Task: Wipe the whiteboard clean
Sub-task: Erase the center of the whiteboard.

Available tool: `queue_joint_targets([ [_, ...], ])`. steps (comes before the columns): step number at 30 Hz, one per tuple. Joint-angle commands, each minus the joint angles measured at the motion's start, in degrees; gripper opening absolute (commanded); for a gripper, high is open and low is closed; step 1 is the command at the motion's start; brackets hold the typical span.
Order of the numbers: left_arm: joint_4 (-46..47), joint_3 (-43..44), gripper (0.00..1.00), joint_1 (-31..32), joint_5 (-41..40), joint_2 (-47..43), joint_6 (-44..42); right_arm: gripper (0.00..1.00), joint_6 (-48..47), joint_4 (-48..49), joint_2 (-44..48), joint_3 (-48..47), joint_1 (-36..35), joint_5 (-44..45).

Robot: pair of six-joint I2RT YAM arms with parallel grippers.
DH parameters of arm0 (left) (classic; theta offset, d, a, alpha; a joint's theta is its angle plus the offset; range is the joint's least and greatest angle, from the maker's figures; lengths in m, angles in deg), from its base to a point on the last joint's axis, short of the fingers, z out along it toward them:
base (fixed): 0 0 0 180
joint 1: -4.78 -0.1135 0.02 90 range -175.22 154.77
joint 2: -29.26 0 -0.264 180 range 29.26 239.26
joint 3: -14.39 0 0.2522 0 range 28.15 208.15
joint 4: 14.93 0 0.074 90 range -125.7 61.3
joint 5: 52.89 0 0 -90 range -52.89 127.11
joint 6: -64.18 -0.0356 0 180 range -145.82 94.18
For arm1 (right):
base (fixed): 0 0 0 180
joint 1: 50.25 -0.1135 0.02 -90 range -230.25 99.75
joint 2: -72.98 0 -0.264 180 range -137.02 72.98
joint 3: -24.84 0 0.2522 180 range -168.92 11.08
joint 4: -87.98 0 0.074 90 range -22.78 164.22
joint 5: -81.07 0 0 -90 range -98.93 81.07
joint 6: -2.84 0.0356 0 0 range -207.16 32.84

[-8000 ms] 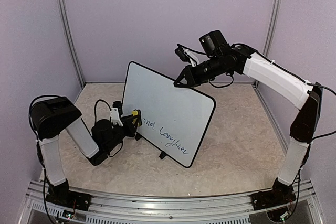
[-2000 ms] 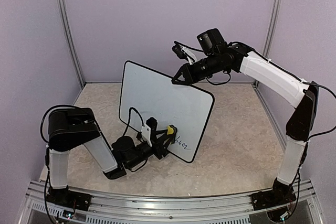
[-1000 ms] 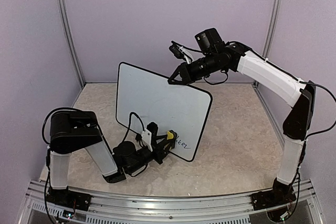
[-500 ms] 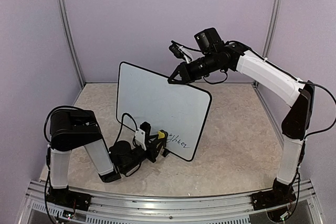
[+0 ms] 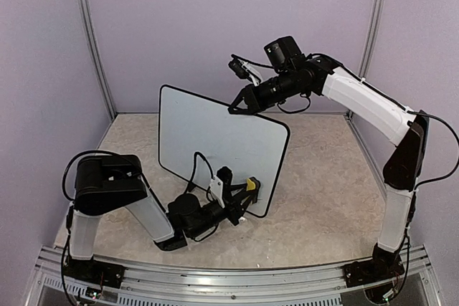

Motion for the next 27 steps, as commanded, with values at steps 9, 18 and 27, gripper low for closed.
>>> queue_joint_targets([
  [9,-2.35,-10.13,0.11,-9.29,-8.64,-2.86,4.40,0.00,-1.14,-12.37,-1.14,2.38,-3.50,-0.40],
  [18,-3.98,-8.66,0.11,-8.71,-11.19,-2.39,1.98,0.00,-2.45,-12.86,1.23,5.39,-3.51,0.19],
  [27,0.51,-6.96,0.12,-6.01,-0.44,-1.85,1.59,0.00,-1.24,-12.85,-0.13,4.77,-3.53,-0.16],
])
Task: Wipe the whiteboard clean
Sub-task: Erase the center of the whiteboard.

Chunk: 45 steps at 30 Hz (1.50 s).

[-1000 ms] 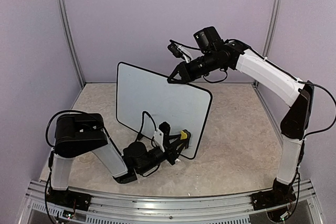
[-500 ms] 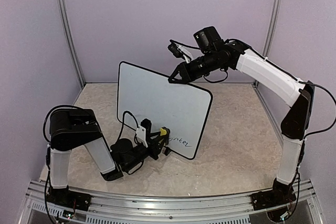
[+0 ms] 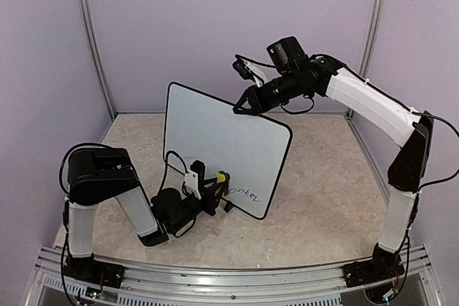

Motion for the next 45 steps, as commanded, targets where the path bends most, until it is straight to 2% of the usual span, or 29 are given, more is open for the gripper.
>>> queue_joint_targets([
  [1,-0.76,4.21,0.12,2.47,6.28,1.25,-1.59,0.00,-0.02,-13.17,-2.51,1.65,-3.37,-5.12],
  [7,-4.56,11.61,0.12,6.17,11.68,4.13,-2.36,0.00,0.67,-13.29,-3.49,-0.30,-3.37,-4.45],
  [13,-4.29,15.37,0.12,7.37,12.89,5.20,-2.26,0.00,0.69,-13.23,-3.77,-0.60,-3.39,-4.31],
  [17,-4.42,13.32,0.12,6.29,8.21,5.05,-3.13,0.00,0.69,-13.20,-4.08,-0.52,-3.25,-4.42],
  [21,-4.93,6.85,0.11,4.53,-0.76,3.12,-3.93,0.00,0.79,-13.01,-3.76,-0.48,-3.11,-4.69],
  [26,-1.49,1.07,0.11,3.48,-8.19,2.87,-9.55,0.00,1.26,-12.61,-3.75,-0.73,-2.61,-5.73],
  [33,2.43,4.10,0.11,3.80,-7.27,6.45,-13.83,0.00,1.71,-12.17,-4.39,-0.71,-2.56,-6.33],
  [45,2.75,13.50,0.10,9.80,2.83,10.44,-13.05,0.00,2.02,-11.51,-5.11,-0.39,-2.57,-6.70],
])
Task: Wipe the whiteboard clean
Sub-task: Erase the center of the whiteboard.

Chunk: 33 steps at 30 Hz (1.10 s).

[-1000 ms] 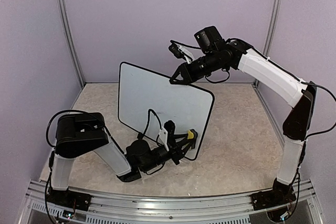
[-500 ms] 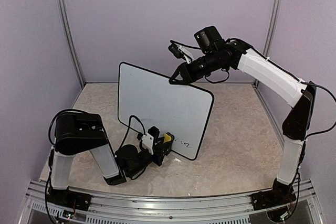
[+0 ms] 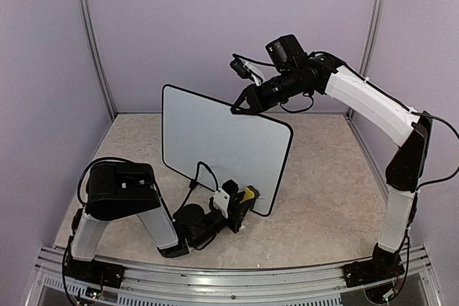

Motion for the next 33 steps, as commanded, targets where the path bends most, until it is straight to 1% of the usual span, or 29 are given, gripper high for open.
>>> queue_joint_targets([
  [1,1.89,5.39,0.11,1.32,5.97,3.49,-0.86,0.00,1.91,-9.36,-4.23,2.30,-2.34,-3.82],
  [4,1.36,7.05,0.11,1.89,7.28,4.27,-0.61,0.00,1.90,-9.42,-4.09,2.50,-2.30,-3.64],
  [6,0.49,7.85,0.10,2.12,6.25,4.43,-0.70,0.00,1.98,-9.51,-4.07,2.42,-2.29,-3.43],
  [10,2.50,5.16,0.08,0.95,-1.88,3.43,-1.81,0.00,1.98,-9.76,-3.90,2.26,-2.36,-3.33],
  [13,5.99,1.38,0.07,-1.92,-6.35,2.71,-1.88,0.00,1.97,-9.78,-3.67,2.22,-2.34,-3.23],
  [16,7.28,-1.66,0.08,-5.21,-9.51,2.35,-0.94,0.00,1.98,-9.74,-3.54,2.47,-2.32,-3.32],
  [21,9.80,-3.65,0.08,-8.13,-10.79,2.03,-1.45,0.00,1.91,-9.87,-3.54,2.68,-2.33,-3.39],
  [27,10.71,-1.12,0.08,-9.30,-10.06,2.24,-3.42,0.00,1.89,-9.62,-3.78,2.89,-2.34,-3.50],
  [31,11.07,-0.40,0.08,-11.02,-11.25,0.69,-2.98,0.00,1.99,-9.42,-3.93,2.92,-2.28,-3.66],
  [33,10.46,-0.87,0.08,-11.77,-12.13,-0.70,-1.40,0.00,1.98,-9.49,-4.05,2.80,-2.32,-3.75],
])
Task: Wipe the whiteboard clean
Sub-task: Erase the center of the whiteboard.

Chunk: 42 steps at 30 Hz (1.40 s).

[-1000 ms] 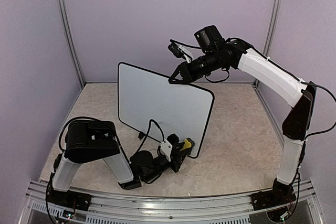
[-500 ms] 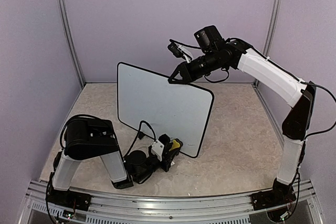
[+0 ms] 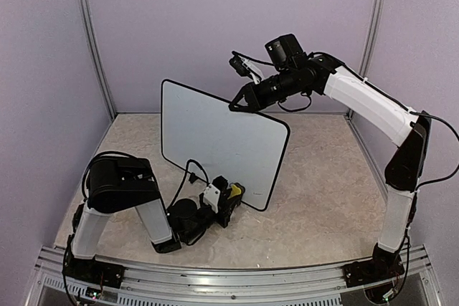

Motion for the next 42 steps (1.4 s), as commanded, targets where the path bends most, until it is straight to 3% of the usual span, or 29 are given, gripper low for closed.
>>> queue_joint_targets([
  [1,10.56,1.01,0.08,-8.14,-14.02,-3.19,0.57,0.00,1.76,-11.51,-3.69,2.83,-2.32,-3.82],
  [6,9.24,0.31,0.09,-6.65,-15.85,-9.32,-2.12,0.00,1.53,-11.33,-3.59,3.32,-2.34,-3.73],
  [12,11.96,3.74,0.10,-6.20,-15.24,-8.91,-9.93,0.00,1.93,-9.94,-3.20,4.85,-2.32,-4.45],
  [17,11.69,2.65,0.10,-6.03,-11.93,-7.93,-5.95,0.00,1.68,-9.47,-2.30,6.35,-2.31,-4.34],
  [26,14.16,3.44,0.10,-0.61,-14.28,-0.60,0.04,0.00,1.77,-8.42,-1.66,7.40,-2.36,-4.86],
  [42,16.26,5.26,0.10,-3.12,-13.78,-1.01,14.32,0.00,2.06,-7.64,-1.32,8.42,-2.32,-5.20],
])
